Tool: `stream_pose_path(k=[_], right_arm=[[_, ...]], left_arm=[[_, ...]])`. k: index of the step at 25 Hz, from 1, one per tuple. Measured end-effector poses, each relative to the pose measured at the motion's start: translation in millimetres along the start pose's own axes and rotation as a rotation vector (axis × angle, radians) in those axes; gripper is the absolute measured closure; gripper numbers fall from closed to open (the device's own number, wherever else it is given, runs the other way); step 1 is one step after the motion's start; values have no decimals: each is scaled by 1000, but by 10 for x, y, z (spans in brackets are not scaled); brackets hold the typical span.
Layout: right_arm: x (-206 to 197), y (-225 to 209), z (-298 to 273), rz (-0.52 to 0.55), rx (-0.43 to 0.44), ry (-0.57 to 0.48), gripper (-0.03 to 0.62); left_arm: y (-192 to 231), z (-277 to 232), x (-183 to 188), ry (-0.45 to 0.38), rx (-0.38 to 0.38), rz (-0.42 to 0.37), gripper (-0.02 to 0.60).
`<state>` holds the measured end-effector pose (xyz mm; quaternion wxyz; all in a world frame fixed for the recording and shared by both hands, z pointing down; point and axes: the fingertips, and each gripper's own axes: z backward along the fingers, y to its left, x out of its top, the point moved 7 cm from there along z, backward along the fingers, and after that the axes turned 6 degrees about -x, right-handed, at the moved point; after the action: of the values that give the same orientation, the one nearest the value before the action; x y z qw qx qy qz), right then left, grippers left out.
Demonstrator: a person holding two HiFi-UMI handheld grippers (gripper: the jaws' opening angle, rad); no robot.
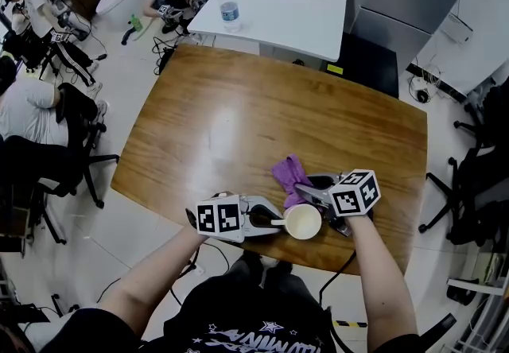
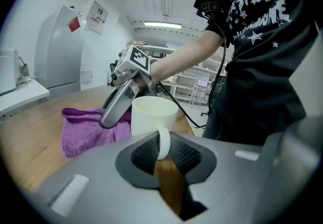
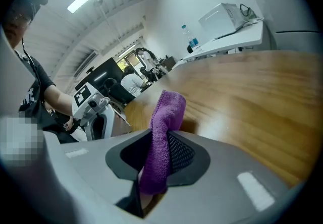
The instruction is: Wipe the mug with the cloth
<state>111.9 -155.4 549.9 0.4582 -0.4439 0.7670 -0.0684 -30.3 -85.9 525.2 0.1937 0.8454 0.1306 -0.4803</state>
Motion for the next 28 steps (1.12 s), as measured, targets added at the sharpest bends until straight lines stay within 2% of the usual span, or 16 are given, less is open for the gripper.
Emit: stream_pose_path(k=[7,16,19,28], right_arm=[[-99,-147,177,-57,-79,-51,507],[-255,-179,605,-166,-135,-213,505],[-314,-169,687,-183,-144,-220,503],[-537,-128,786,-224,-198,-201,505]], left_arm=[[-3,4,-7,-7,4,13,535],[-26,14,-47,-62,36,62,520],[-36,33,-56,-69,44,71,495],[-88,139,-105,-108,101,94,511]])
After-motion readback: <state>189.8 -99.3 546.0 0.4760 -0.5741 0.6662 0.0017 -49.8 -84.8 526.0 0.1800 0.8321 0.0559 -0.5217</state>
